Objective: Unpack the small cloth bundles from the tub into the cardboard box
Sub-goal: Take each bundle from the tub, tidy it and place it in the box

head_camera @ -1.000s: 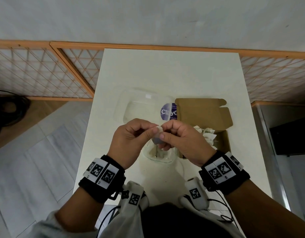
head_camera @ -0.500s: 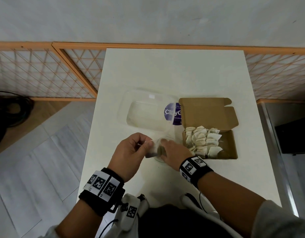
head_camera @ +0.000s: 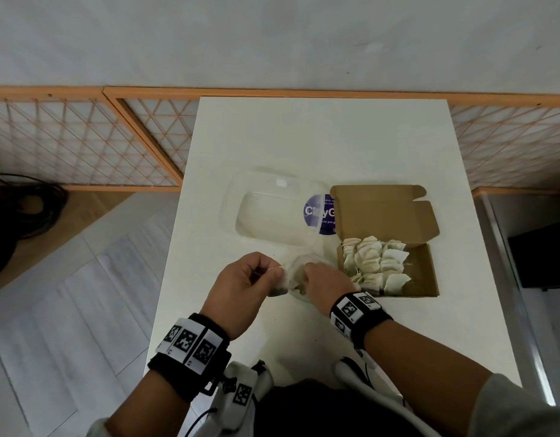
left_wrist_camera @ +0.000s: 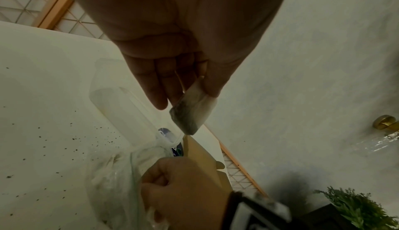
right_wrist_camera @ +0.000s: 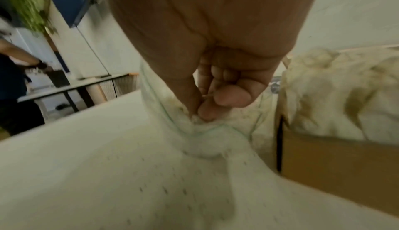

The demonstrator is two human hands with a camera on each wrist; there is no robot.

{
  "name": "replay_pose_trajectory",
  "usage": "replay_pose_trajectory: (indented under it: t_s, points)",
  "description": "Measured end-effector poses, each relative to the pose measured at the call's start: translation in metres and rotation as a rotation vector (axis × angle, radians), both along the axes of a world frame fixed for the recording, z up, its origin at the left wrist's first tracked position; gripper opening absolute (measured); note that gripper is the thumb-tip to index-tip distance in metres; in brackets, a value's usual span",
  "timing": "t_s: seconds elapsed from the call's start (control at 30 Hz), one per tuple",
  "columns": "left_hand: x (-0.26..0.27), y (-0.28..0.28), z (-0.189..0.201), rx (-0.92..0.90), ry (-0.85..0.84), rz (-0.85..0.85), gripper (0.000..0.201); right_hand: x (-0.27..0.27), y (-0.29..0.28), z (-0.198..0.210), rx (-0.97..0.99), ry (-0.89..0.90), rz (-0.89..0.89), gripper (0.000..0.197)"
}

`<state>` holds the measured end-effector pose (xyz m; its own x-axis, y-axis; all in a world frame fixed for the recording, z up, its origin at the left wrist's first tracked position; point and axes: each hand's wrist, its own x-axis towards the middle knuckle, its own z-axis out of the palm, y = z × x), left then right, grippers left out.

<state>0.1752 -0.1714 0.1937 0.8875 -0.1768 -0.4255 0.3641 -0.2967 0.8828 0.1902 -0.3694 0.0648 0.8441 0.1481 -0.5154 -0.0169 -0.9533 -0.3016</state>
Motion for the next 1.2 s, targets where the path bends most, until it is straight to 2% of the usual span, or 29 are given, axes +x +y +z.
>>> replay_pose_trajectory:
  t_s: [0.23,0.47,0.6,0.7,0.8,1.0,1.2]
  points:
    - [0.000,-0.005,0.005,0.059,0.002,-0.038,0.013,-0.004,-0.015,0.062,0.265,-0.106,-0.109,0.014]
    - [-0.004,-0.011,0.019,0.074,-0.047,-0.099,0.007,-0.010,-0.042,0.133,0.782,-0.095,-0.425,0.012]
    - [-0.005,-0.023,0.036,-0.034,-0.145,-0.194,0.009,-0.015,-0.051,0.158,1.006,-0.049,-0.580,0.013]
    - [-0.007,-0.035,0.048,-0.008,-0.294,-0.333,0.011,-0.016,-0.052,0.168,1.082,-0.082,-0.625,0.014]
    - [-0.007,-0.047,0.055,-0.005,-0.358,-0.361,0.009,-0.017,-0.053,0.177,1.084,-0.143,-0.610,0.014]
    - [-0.005,-0.052,0.061,-0.047,-0.365,-0.244,0.006,-0.024,-0.052,0.193,1.022,-0.254,-0.525,0.013]
    - [-0.005,-0.040,0.078,-0.246,-0.274,-0.125,0.012,-0.027,-0.056,0.195,1.284,-0.077,-0.625,0.019]
